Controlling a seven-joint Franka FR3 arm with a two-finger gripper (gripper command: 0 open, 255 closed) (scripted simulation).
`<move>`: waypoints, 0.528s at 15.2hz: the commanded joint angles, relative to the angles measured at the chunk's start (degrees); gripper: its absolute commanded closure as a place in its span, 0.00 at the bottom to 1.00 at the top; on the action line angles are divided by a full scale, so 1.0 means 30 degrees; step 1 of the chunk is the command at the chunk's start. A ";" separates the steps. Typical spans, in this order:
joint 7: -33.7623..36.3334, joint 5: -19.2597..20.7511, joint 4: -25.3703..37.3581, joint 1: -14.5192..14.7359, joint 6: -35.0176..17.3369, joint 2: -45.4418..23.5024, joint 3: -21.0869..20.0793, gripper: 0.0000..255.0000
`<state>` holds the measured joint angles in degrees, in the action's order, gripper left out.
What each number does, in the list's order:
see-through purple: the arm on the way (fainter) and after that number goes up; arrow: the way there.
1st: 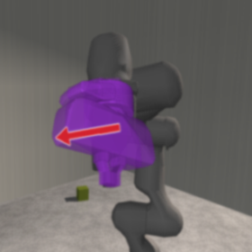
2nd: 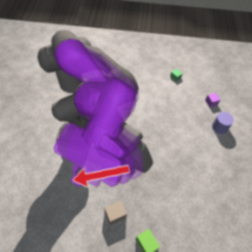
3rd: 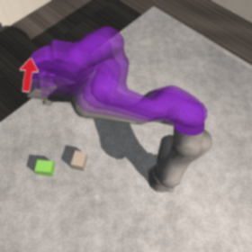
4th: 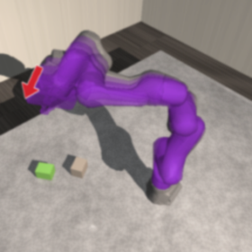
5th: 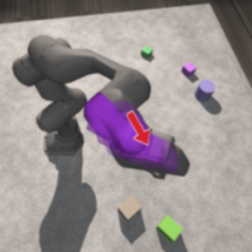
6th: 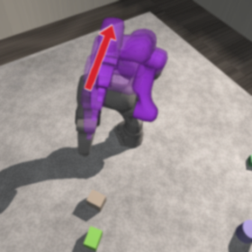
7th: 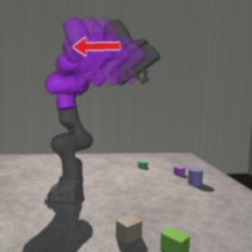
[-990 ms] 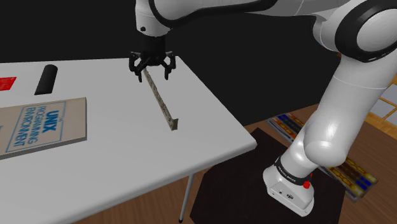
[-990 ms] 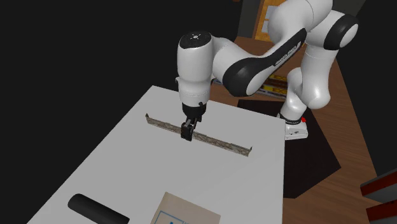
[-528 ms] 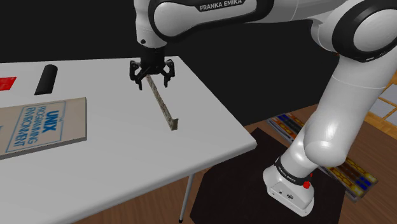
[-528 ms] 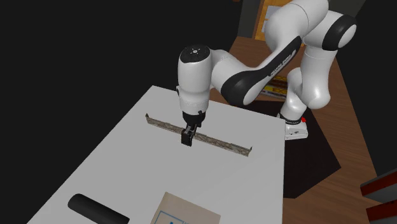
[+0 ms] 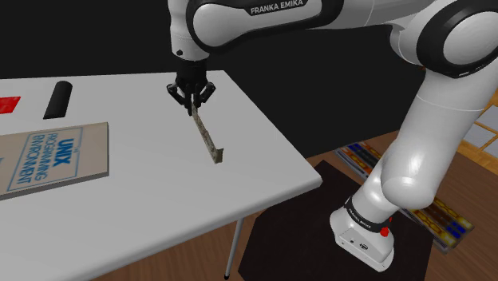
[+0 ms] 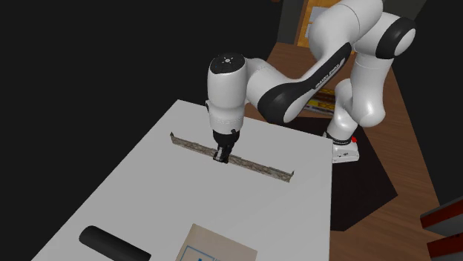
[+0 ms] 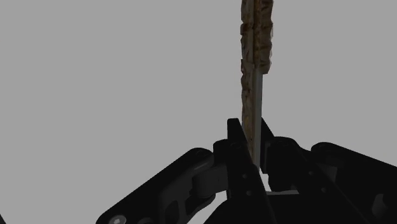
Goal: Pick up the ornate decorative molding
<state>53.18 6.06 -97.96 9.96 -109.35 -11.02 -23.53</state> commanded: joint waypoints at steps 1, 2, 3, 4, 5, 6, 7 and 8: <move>0.0000 0.0000 -0.0001 0.0000 -0.0002 -0.0002 0.0000 1.00; 0.0027 0.0002 -0.0004 0.0016 -0.0005 -0.0002 -0.0010 1.00; 0.0007 -0.0021 0.0207 0.0018 0.0239 0.0035 -0.0017 1.00; -0.0012 -0.0042 0.0423 0.0021 0.0485 0.0069 -0.0024 1.00; -0.0028 -0.0057 0.0653 0.0026 0.0734 0.0090 -0.0030 1.00; -0.0043 -0.0073 0.0883 0.0031 0.0983 0.0112 -0.0037 1.00; -0.0058 -0.0086 0.1118 0.0037 0.1234 0.0129 -0.0043 1.00; -0.0071 -0.0096 0.1359 0.0044 0.1486 0.0141 -0.0050 1.00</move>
<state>52.97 5.80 -94.57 10.04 -105.64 -10.65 -23.64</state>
